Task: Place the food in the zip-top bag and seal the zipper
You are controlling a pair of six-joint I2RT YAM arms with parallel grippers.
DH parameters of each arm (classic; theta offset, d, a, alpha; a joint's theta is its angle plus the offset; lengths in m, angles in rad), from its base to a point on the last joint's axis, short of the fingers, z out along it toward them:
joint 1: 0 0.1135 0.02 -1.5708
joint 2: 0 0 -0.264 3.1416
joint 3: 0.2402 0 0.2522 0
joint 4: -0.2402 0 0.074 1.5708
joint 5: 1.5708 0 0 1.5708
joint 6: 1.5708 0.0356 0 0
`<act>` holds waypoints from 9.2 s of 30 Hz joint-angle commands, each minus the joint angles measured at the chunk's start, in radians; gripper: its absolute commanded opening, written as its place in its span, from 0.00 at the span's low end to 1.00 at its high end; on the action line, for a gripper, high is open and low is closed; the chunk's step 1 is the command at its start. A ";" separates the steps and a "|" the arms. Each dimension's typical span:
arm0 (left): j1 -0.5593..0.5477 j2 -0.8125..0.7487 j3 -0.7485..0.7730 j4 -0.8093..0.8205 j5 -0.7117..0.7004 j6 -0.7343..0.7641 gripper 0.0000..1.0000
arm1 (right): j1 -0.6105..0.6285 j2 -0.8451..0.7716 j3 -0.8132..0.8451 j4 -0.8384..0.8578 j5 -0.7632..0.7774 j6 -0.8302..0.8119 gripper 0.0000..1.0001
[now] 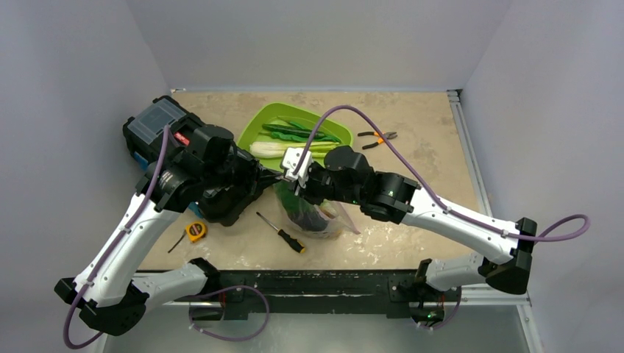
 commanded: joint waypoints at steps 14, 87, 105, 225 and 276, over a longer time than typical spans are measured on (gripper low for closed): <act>0.004 0.011 0.043 -0.018 0.031 0.004 0.19 | 0.002 -0.034 0.015 0.052 0.022 0.031 0.00; 0.145 -0.153 -0.246 0.500 0.714 1.969 0.56 | -0.358 -0.042 0.037 -0.139 -0.808 0.059 0.00; 0.148 -0.030 -0.220 0.628 0.957 1.903 0.31 | -0.357 -0.028 0.066 -0.144 -0.803 0.053 0.00; 0.021 -0.042 -0.198 0.614 0.758 1.908 0.54 | -0.265 -0.097 0.054 -0.103 -0.575 0.092 0.00; 0.112 -0.251 -0.279 0.520 0.005 1.864 0.00 | -0.267 -0.266 -0.047 -0.268 -0.322 0.110 0.00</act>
